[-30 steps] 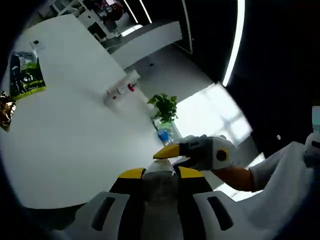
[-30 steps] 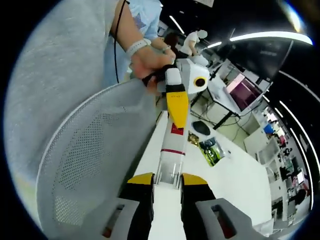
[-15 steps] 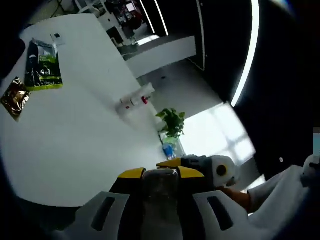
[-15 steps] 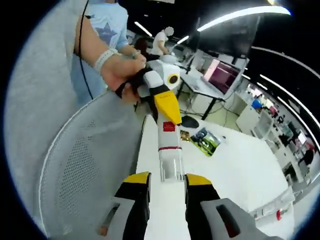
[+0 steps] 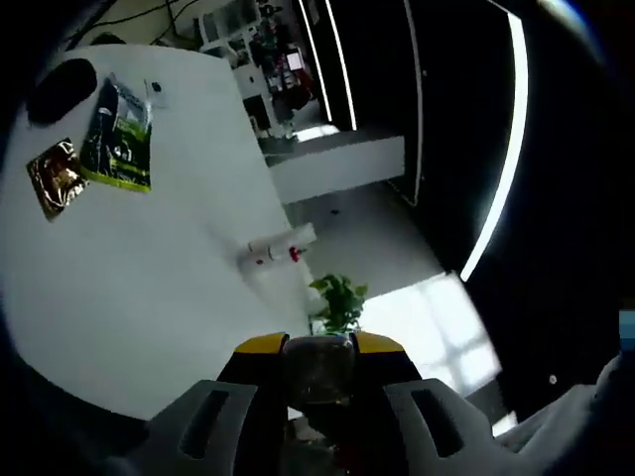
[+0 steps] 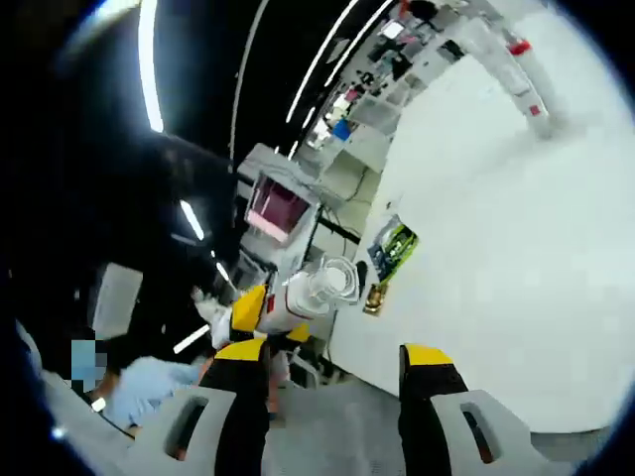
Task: Arrange the skincare products in the storage area until every visible bottle or jar stands upright without overlapping.
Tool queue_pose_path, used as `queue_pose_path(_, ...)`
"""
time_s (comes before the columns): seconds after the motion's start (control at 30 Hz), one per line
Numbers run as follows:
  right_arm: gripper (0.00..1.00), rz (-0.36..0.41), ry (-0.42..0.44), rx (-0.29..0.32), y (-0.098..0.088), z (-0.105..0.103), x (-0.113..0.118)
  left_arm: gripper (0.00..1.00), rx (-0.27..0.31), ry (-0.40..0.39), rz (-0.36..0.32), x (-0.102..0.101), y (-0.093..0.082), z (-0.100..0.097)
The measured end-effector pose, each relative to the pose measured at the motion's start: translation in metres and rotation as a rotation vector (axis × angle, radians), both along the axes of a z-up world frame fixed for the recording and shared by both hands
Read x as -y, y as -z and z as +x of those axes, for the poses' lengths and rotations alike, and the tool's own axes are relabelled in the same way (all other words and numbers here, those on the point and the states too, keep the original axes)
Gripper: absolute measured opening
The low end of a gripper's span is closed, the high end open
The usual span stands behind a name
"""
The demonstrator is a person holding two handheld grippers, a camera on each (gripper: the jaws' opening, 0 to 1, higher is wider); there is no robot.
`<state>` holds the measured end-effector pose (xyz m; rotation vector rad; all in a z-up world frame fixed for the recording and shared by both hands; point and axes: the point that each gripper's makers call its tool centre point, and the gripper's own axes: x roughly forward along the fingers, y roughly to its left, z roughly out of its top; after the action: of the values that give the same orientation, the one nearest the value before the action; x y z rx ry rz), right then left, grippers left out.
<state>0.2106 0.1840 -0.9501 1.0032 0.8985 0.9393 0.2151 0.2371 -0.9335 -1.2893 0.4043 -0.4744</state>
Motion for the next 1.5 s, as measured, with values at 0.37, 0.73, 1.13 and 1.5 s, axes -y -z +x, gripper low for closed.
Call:
queue_pose_path(0.37, 0.18, 0.154, 0.207, -0.138, -0.009, 0.017, -0.005, 0.19, -0.005, 0.069, 0.001, 0.033, 0.000, -0.011)
queue_pose_path(0.73, 0.13, 0.065, -0.114, -0.043, -0.026, 0.011, 0.002, 0.23, 0.069, 0.275, -0.073, 0.059, -0.005, -0.029)
queue_pose_path(1.13, 0.12, 0.026, -0.490, -0.082, -0.032, -0.018, 0.016, 0.19, 0.080, 0.565, -0.112, 0.101, -0.011, -0.063)
queue_pose_path(1.5, 0.13, -0.018, -0.559, -0.031, -0.029, -0.024, 0.006, 0.18, 0.080, 0.644, 0.007, 0.113, 0.001, -0.071)
